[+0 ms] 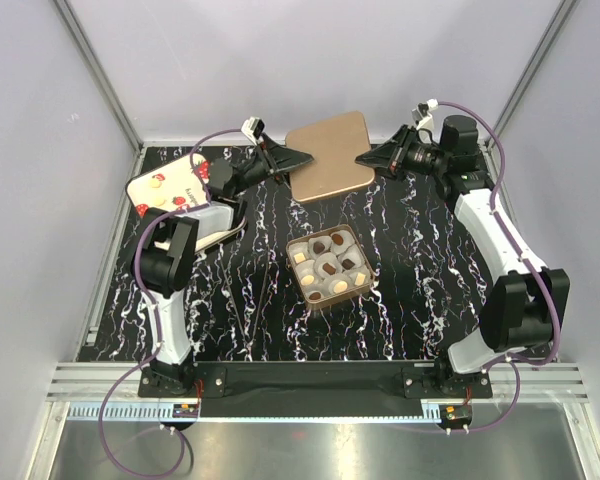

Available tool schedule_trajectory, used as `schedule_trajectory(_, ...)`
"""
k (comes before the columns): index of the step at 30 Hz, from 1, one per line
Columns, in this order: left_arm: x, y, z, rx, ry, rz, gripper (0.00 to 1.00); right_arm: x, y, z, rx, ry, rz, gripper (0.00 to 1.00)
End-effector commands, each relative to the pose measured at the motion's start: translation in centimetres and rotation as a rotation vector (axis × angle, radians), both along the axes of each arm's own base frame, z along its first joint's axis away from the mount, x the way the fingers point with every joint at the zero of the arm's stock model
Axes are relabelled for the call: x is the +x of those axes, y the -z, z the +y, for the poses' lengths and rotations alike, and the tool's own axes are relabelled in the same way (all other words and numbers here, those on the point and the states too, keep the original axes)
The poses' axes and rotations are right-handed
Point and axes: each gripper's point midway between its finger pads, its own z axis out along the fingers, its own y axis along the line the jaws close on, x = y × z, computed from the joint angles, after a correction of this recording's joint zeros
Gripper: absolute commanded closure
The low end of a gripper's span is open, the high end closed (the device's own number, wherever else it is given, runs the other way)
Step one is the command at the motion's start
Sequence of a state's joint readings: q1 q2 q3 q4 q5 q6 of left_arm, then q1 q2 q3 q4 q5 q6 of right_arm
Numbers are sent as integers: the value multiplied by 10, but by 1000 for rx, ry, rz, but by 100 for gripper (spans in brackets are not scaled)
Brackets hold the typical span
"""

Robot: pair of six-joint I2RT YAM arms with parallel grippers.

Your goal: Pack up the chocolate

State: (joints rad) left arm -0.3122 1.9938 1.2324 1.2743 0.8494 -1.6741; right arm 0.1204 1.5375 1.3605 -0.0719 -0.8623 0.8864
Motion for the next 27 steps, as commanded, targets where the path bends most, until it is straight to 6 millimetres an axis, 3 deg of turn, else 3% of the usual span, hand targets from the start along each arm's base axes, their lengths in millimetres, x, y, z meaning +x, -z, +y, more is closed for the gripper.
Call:
schedule_trajectory(1,-32,-34,19,-13,-11,-234,44,2,-3,-2,10,-50,-56,100)
schedule_trajectory(4,-32,-18,31,25,-40,-214,39,-5,-9,-4,36,-121,-100,100)
schedule_trajectory(8,-37,-10,49,72,-80,-199,30,-12,0,-8,36,-144,-101,100)
schedule_trajectory(10,-35,9,53,127,-93,-154,29,-16,6,-9,40,-152,-97,100)
schedule_trajectory(11,-35,9,57,151,-108,-151,29,-21,16,-9,43,-170,-77,100)
schedule_trajectory(12,-29,36,60,227,-128,-73,29,-25,19,-8,46,-177,-73,100)
schedule_trajectory(14,-24,43,75,275,-206,-54,26,-32,36,-8,54,-189,-42,100)
schedule_trajectory(15,-23,63,81,336,-226,-1,24,-35,38,-8,56,-188,-41,100)
schedule_trajectory(17,-20,64,91,388,-282,-2,24,-43,52,-8,61,-204,-19,100)
schedule_trajectory(20,-18,90,103,576,-339,89,23,-50,76,-8,44,-216,14,100)
schedule_trajectory(22,-18,85,109,625,-374,43,23,-55,92,-9,42,-223,40,100)
schedule_trajectory(27,-26,102,115,692,-386,71,23,-62,110,-3,89,-256,57,100)
